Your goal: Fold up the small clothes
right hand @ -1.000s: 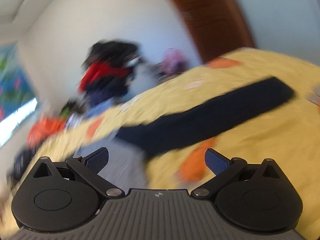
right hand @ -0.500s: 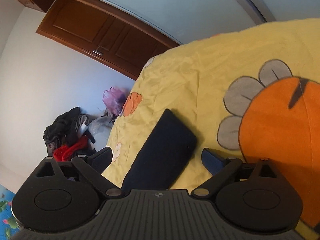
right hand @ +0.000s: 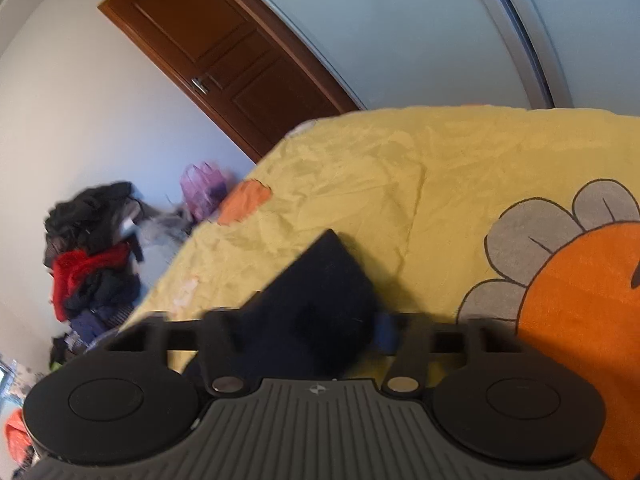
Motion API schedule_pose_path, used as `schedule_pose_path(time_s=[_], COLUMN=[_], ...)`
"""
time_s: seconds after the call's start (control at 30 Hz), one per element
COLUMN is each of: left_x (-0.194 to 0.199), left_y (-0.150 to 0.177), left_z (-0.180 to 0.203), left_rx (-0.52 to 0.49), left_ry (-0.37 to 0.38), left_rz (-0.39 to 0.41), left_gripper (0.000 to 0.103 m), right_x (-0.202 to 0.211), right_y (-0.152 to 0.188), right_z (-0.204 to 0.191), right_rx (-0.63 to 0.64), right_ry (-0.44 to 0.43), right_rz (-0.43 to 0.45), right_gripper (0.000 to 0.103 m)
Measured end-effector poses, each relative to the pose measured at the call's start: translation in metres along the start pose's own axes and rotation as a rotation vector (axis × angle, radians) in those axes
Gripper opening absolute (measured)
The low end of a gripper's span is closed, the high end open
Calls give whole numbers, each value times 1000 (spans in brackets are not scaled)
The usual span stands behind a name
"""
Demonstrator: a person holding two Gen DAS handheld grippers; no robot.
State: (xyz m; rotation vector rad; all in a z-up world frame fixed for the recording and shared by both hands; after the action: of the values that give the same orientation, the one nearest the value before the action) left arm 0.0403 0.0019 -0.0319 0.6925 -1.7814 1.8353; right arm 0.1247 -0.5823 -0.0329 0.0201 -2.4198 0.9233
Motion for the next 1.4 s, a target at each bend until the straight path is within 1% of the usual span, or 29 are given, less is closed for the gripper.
schedule_pose_path(time_s=[0.03, 0.1, 0.13, 0.2, 0.27, 0.37, 0.43, 0.5, 0.6, 0.67, 0.7, 0.73, 0.77, 0.8, 0.87, 0.93, 0.97, 1.0, 1.03, 1.07, 1.13, 1.17, 1.2, 1.27, 1.33, 1.37, 1.4], left_x=[0, 0, 0, 0, 0, 0, 0, 0, 0, 1, 1, 1, 1, 1, 1, 1, 1, 2, 3, 5, 7, 8, 9, 4, -13, -26, -41], left_y=[0, 0, 0, 0, 0, 0, 0, 0, 0, -1, -2, -2, -3, -3, -2, -3, -4, -3, -3, -3, -9, -14, -25, -50, -74, -86, -95], left_z=[0, 0, 0, 0, 0, 0, 0, 0, 0, 2, 3, 3, 4, 3, 3, 3, 4, 4, 5, 7, 11, 14, 21, 33, 46, 53, 60], left_rx=[0, 0, 0, 0, -1, -1, 0, 0, 1, 1, 1, 1, 0, -1, -1, 3, 7, 11, 11, 10, 20, 27, 41, 89, 166, 214, 260], left_ry=[0, 0, 0, 0, -1, -1, 0, 0, 0, 1, 1, 1, 0, -1, -1, 2, 4, 4, 0, -7, -6, 22, 68, 140, 260, 335, 393], left_rz=[0, 0, 0, 0, 0, 0, 0, 0, 1, 1, 1, 1, 0, 0, 1, 4, 5, 8, 10, 12, 21, 30, 43, 40, -1, -35, -74], left_gripper=[103, 103, 103, 103, 103, 103, 103, 103, 103, 103, 103, 103, 103, 103, 103, 103, 103, 103, 103, 103, 103, 103, 103, 103, 103, 103, 103], right_x=[-1, 9, 16, 32, 46, 57, 58, 53, 41, 34, 31, 26, 27, 29, 37, 41, 43, 45, 45, 42, 35, 34, 34, 37, 37, 36, 33], right_y=[0, 0, 2, 12, 32, 80, 122, 166, 224, 249, 257, 260, 261, 260, 256, 247, 242, 235, 228, 220, 213, 212, 212, 214, 215, 215, 213], right_z=[1, -7, -17, -51, -94, -162, -203, -234, -260, -265, -263, -261, -258, -252, -241, -220, -212, -204, -193, -184, -171, -169, -170, -176, -179, -178, -176], right_rx=[-13, -14, 0, 84, 169, 296, 380, 454, 507, 532, 532, 521, 497, 468, 402, 297, 240, 168, 81, -6, -127, -146, -139, -98, -78, -87, -106], right_ry=[-6, -21, -42, -105, -185, -332, -412, -448, -454, -434, -417, -407, -415, -436, -485, -539, -567, -591, -607, -622, -649, -659, -660, -654, -648, -650, -654], right_rz=[1, 36, 54, 74, 66, -18, -93, -163, -260, -297, -316, -336, -337, -338, -327, -304, -302, -297, -286, -281, -304, -314, -319, -320, -322, -325, -330], right_gripper=[16, 17, 17, 17, 17, 17, 17, 17, 17, 17, 17, 20, 20, 22, 47, 54, 55, 56, 61, 63, 61, 60, 60, 62, 63, 63, 63])
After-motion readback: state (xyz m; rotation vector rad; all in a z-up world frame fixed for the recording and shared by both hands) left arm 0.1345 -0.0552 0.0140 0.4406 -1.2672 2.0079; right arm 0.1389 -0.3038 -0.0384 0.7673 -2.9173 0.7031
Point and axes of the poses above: each gripper's, at about its wrist camera, not at the fingertips, and x roughly against the way its jaws point, z to its right, y to its underside, the point moved 5 cm from there along -x, roughly the way its jaws point, and after that the axes turned 1 degree about x, right-handed, at the moved point
